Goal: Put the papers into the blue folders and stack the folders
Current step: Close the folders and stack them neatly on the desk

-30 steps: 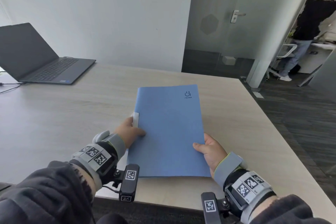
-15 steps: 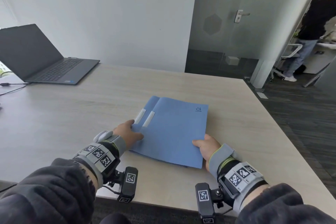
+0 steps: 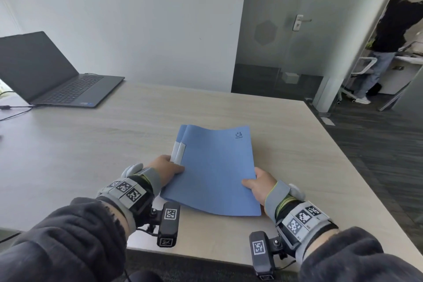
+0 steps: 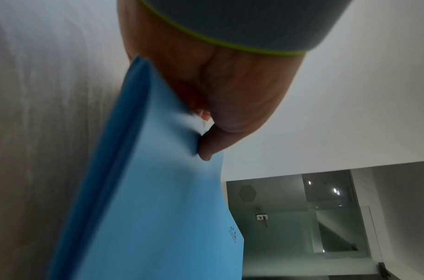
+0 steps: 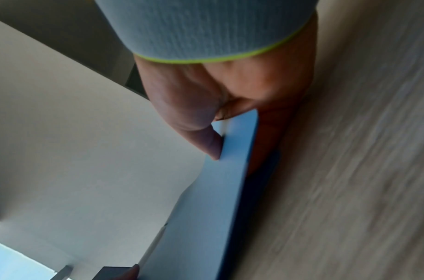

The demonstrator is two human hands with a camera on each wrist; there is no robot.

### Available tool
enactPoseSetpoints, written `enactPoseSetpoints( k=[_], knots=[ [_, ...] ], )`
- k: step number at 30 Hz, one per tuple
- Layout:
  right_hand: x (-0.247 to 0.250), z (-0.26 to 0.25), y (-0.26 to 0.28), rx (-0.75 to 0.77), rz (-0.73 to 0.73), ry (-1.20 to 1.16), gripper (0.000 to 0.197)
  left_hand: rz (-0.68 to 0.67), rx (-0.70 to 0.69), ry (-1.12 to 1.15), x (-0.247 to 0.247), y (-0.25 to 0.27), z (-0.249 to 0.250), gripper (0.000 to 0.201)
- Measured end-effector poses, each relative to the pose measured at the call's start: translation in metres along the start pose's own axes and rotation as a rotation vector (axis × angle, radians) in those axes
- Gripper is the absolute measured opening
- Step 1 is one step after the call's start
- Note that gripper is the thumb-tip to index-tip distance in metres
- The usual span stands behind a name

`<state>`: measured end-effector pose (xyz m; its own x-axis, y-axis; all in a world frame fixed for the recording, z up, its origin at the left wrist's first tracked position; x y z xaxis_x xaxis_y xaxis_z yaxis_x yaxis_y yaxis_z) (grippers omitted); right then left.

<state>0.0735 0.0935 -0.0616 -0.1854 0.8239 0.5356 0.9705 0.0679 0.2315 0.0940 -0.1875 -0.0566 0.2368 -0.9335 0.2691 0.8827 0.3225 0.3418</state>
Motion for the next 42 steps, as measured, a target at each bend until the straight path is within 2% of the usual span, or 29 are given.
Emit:
enactPoseSetpoints(
  k=[4,6,8,12,15,17,20,23,28,35,40,42],
  knots=[
    [0.009,0.003,0.003,0.011,0.049,0.06,0.02,0.017,-0.052,0.197,-0.005,0.001,-0.002,0.068],
    [0.016,0.004,0.004,0.03,0.104,0.013,0.014,0.004,-0.125,0.301,-0.008,0.007,0.004,0.064],
    [0.023,0.002,0.004,0.073,0.17,-0.085,0.018,-0.018,-0.182,0.45,-0.01,0.02,0.013,0.051],
    [0.027,-0.003,0.005,0.121,0.052,-0.458,0.039,-0.133,-0.311,0.619,-0.016,0.04,0.035,0.037],
    [0.037,-0.008,0.003,0.218,0.102,-0.463,0.04,-0.166,-0.395,0.532,-0.016,0.045,0.044,0.036],
    [0.044,-0.012,0.004,0.272,0.168,-0.443,0.035,-0.16,-0.421,0.362,-0.015,0.047,0.046,0.036],
    [0.046,-0.015,0.006,0.29,0.224,-0.435,0.034,-0.101,-0.451,0.14,-0.013,0.05,0.047,0.031],
    [0.044,-0.01,0.005,0.296,0.252,-0.425,0.033,-0.058,-0.493,0.071,-0.014,0.054,0.049,0.03],
    [0.041,-0.004,0.007,0.305,0.245,-0.333,0.035,-0.08,-0.469,0.037,-0.019,0.051,0.036,0.033],
    [0.035,0.01,0.0,0.244,0.232,-0.321,0.025,-0.121,-0.369,-0.064,-0.03,0.041,0.021,0.038],
    [0.035,0.012,-0.005,0.192,0.243,-0.222,0.024,-0.03,-0.268,0.018,-0.033,0.035,0.019,0.028],
    [0.034,0.015,-0.007,0.126,0.275,-0.19,0.031,-0.032,-0.204,0.043,-0.035,0.03,0.017,0.025]
  ],
)
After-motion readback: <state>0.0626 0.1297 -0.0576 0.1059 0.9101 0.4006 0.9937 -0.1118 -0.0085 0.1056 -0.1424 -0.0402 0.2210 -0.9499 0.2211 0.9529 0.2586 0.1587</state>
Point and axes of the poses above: each hand's wrist, its own y-axis away from the middle knuckle, its own x-axis out of the back of the hand, z = x × y, the point moved 4 cm from there along -y, towards the middle knuckle, and after that the axes turned 14 degrees about y, right-handed, at the moved point
